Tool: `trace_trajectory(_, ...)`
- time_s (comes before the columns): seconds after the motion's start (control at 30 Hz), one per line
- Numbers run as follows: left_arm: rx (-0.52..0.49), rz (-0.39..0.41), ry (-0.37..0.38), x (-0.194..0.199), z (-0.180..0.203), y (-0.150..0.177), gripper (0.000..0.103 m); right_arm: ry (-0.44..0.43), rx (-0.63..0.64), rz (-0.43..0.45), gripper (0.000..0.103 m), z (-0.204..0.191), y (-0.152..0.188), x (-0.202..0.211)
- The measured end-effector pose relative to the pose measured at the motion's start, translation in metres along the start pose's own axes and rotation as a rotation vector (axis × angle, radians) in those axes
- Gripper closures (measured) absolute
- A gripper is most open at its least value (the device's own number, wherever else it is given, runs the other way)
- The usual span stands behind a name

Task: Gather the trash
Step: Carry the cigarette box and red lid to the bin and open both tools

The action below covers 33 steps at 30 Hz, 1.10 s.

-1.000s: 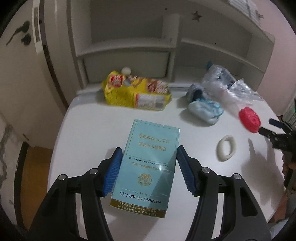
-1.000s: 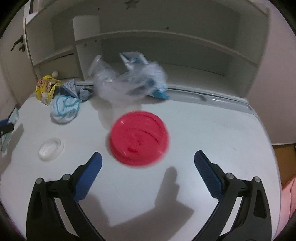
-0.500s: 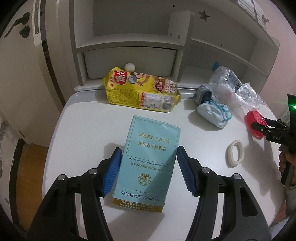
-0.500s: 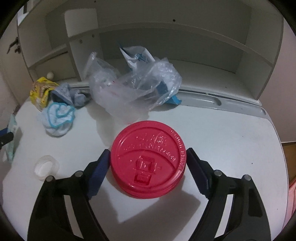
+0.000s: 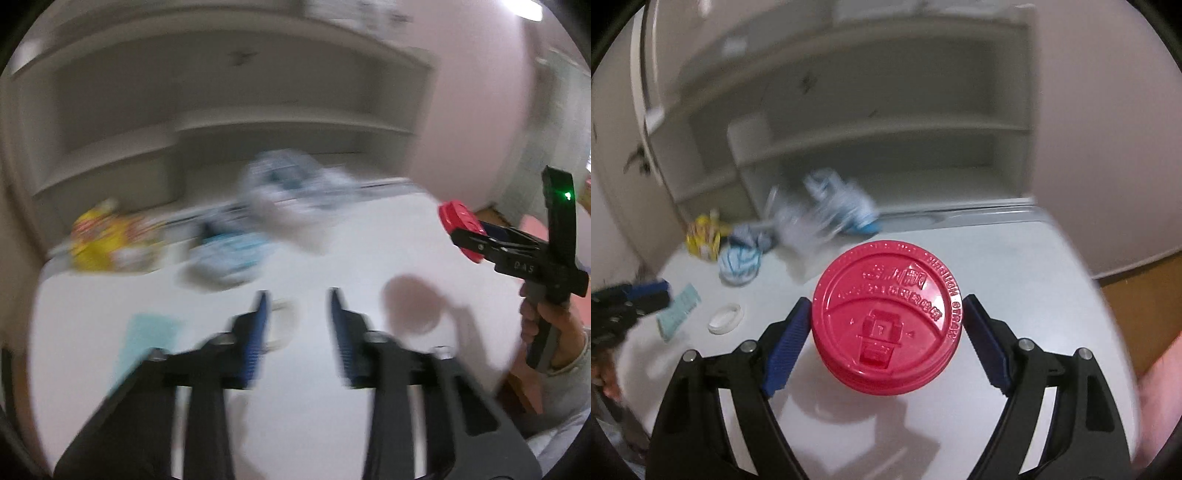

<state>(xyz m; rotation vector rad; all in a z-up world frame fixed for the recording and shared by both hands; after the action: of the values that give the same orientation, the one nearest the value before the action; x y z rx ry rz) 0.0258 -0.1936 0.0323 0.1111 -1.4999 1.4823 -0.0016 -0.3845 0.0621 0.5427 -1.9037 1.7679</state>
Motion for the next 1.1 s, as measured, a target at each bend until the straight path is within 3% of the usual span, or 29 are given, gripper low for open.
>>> trace_trajectory(0.1,-0.08,0.016,0.064,-0.002,0.061,-0.006,0.087,0.054,-0.055,0.045,0.023,0.04,0.017,0.054)
trace_trajectory(0.23,-0.093,0.033,0.018,-0.001,0.086,-0.005,0.083,0.105,-0.157,0.076,0.023,0.086,0.052,0.104)
trace_trajectory(0.27,-0.081,0.038,-0.014,0.003,0.082,-0.002,0.066,0.097,-0.173,0.077,0.023,0.093,0.061,0.108)
trace_trajectory(0.3,-0.073,0.05,-0.057,0.008,0.075,0.001,0.037,0.094,-0.177,0.075,0.023,0.097,0.067,0.11)
trace_trajectory(0.37,-0.065,0.114,-0.244,0.022,0.049,0.01,0.021,0.083,-0.182,0.074,0.023,0.106,0.076,0.11)
trace_trajectory(0.43,-0.029,0.111,-0.407,0.028,0.01,0.018,0.021,0.069,-0.194,0.078,0.023,0.117,0.082,0.111)
trace_trajectory(0.6,0.132,-0.039,-0.49,-0.009,-0.082,0.035,0.021,0.099,-0.187,0.088,0.023,0.143,0.091,0.123)
trace_trajectory(0.73,0.188,-0.104,-0.531,-0.035,-0.118,0.047,0.022,0.172,-0.231,0.074,0.023,0.176,0.114,0.14)
trace_trajectory(0.77,0.185,-0.112,-0.537,-0.038,-0.122,0.048,0.022,0.195,-0.256,0.063,0.023,0.188,0.126,0.145)
trace_trajectory(0.87,0.212,-0.102,-0.498,-0.043,-0.129,0.043,0.037,0.24,-0.308,0.039,0.023,0.209,0.151,0.154)
trace_trajectory(0.97,0.215,-0.101,-0.473,-0.04,-0.121,0.042,0.042,0.282,-0.363,0.013,0.023,0.228,0.182,0.164)
trace_trajectory(1.1,0.127,-0.011,-0.372,-0.025,-0.053,0.025,0.044,0.31,-0.415,-0.025,0.023,0.242,0.215,0.168)
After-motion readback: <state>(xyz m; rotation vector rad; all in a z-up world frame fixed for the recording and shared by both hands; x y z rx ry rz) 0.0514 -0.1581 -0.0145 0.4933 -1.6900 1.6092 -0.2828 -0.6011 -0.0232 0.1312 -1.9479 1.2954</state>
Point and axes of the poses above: each gripper's, at about its wrist camera, not at the fingertips, and x roughly against the way its jaws point, z to its right, y to its underside, the point moved 3 cm from there along -x, roughly the way its jaws point, and after that the axes turned 8 degrees about x, right-handed, at the moved point
